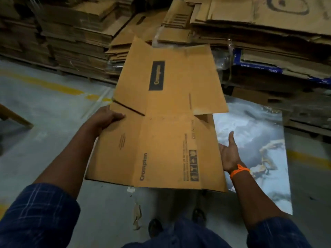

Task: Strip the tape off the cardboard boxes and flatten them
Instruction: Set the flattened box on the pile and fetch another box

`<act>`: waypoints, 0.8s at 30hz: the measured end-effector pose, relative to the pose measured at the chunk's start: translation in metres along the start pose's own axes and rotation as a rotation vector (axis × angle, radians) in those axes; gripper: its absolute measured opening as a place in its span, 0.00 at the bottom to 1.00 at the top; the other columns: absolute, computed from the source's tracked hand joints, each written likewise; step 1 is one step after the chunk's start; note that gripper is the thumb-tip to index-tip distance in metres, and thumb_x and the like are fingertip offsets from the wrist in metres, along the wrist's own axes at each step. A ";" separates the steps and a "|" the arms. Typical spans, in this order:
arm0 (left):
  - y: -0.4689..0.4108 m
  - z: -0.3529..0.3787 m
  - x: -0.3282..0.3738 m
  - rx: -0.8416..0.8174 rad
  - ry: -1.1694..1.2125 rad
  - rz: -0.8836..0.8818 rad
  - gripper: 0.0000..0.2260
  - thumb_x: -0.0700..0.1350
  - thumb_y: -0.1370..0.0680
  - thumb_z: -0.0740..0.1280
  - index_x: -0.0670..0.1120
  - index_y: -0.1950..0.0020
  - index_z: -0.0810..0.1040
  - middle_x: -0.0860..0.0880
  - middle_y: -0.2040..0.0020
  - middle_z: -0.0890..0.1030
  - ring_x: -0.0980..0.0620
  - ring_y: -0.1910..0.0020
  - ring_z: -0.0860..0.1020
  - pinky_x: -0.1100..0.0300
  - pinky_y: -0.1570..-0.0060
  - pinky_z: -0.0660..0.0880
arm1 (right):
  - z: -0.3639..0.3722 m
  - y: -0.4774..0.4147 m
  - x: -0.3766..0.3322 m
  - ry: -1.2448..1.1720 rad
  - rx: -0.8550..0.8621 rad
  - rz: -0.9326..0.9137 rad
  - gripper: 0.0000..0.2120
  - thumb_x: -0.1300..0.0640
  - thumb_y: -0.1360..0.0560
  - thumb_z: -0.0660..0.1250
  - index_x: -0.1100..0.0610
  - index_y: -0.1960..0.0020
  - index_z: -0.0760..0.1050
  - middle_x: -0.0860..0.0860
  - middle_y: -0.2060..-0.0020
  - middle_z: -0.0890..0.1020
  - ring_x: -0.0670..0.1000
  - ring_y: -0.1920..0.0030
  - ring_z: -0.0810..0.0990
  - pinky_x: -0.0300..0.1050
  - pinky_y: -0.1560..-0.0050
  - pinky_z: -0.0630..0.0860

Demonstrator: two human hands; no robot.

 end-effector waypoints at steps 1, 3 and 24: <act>-0.007 0.001 -0.017 0.027 -0.040 -0.021 0.14 0.39 0.24 0.74 0.38 0.40 0.80 0.38 0.47 0.84 0.42 0.55 0.83 0.52 0.55 0.79 | 0.010 0.003 -0.003 0.040 -0.018 -0.032 0.45 0.22 0.29 0.59 0.58 0.30 0.74 0.54 0.50 0.87 0.54 0.51 0.87 0.54 0.46 0.80; -0.016 0.010 -0.050 0.035 -0.091 -0.064 0.13 0.38 0.25 0.74 0.38 0.41 0.81 0.40 0.47 0.84 0.43 0.54 0.82 0.54 0.55 0.78 | 0.018 0.000 -0.005 0.289 0.047 -0.093 0.24 0.47 0.22 0.70 0.63 0.34 0.78 0.62 0.43 0.84 0.60 0.48 0.85 0.54 0.49 0.83; -0.193 -0.005 -0.088 0.250 -0.650 -0.057 0.24 0.45 0.25 0.73 0.43 0.32 0.71 0.39 0.38 0.79 0.37 0.38 0.77 0.45 0.41 0.74 | 0.095 -0.113 0.060 0.849 -0.019 0.199 0.25 0.48 0.23 0.72 0.72 0.61 0.80 0.72 0.61 0.82 0.60 0.65 0.82 0.48 0.63 0.82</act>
Point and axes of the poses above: each hand's wrist, its own y-axis away from the middle knuckle, its own z-axis out of the palm, x = y × z, the point moved 5 cm from there along -y, towards the middle knuckle
